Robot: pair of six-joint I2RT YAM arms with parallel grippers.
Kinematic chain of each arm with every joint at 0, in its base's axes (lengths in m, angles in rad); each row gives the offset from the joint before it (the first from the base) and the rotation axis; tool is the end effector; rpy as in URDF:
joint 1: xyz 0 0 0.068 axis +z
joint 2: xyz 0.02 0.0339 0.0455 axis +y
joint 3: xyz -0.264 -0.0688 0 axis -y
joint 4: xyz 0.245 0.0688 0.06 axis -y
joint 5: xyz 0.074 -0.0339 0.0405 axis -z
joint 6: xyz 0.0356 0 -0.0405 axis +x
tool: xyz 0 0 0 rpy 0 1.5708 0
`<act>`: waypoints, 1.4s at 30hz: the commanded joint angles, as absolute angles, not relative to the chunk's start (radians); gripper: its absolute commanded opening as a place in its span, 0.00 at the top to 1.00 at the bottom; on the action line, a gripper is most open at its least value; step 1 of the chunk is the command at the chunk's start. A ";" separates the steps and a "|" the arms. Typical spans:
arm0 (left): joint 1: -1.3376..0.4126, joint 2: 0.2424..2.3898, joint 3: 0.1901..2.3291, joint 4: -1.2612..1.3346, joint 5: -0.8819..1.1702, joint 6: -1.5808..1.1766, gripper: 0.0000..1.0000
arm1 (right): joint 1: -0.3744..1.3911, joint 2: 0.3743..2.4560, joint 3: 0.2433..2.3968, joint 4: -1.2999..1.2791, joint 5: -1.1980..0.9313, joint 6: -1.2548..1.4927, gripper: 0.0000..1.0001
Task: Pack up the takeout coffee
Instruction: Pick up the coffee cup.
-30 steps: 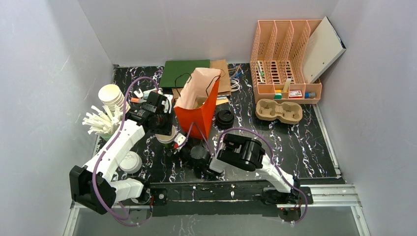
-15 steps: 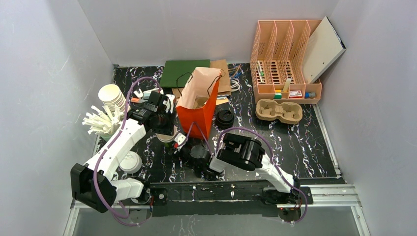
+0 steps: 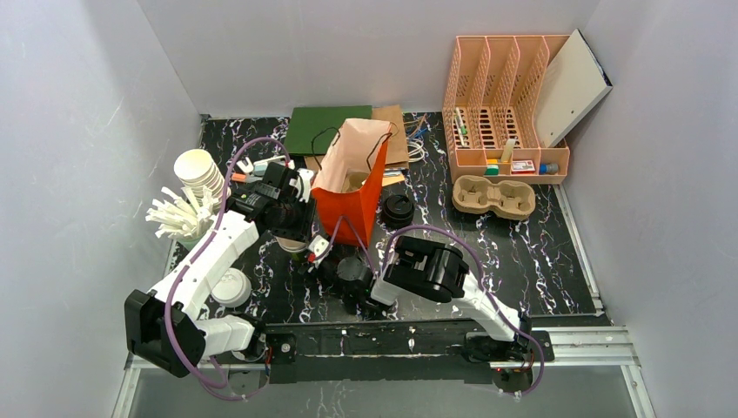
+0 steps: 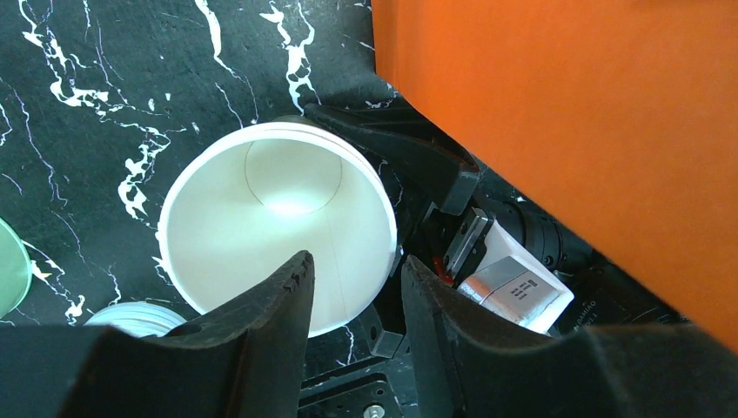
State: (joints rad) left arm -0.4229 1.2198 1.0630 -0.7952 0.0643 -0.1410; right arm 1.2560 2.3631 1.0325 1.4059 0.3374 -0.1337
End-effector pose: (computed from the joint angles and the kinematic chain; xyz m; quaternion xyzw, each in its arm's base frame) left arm 0.2217 -0.1023 0.2932 0.1434 0.9412 -0.1141 0.2838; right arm 0.1449 0.4069 0.0833 -0.3346 0.5937 0.2880 0.6727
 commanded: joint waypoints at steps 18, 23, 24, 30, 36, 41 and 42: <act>-0.454 1.253 1.049 -0.838 0.087 -0.138 0.68 | 1.247 2.375 1.065 1.412 0.345 -0.119 0.35; -0.457 1.271 1.061 -0.861 0.115 -0.142 0.64 | 1.247 2.376 1.068 1.406 0.342 -0.120 0.35; -0.458 1.272 1.060 -0.862 0.114 -0.142 0.63 | 1.247 2.376 1.070 1.403 0.341 -0.120 0.35; -0.462 1.277 1.061 -0.869 0.094 -0.140 0.78 | 1.246 2.378 1.075 1.396 0.340 -0.120 0.39; -0.464 1.264 1.096 -0.890 0.072 -0.144 0.97 | 1.247 2.378 1.078 1.387 0.341 -0.119 0.40; -0.465 1.249 1.165 -0.937 0.060 -0.149 1.00 | 1.247 2.380 1.085 1.381 0.339 -0.119 0.41; -0.465 1.246 1.180 -0.945 0.058 -0.149 1.00 | 1.247 2.382 1.085 1.379 0.337 -0.118 0.41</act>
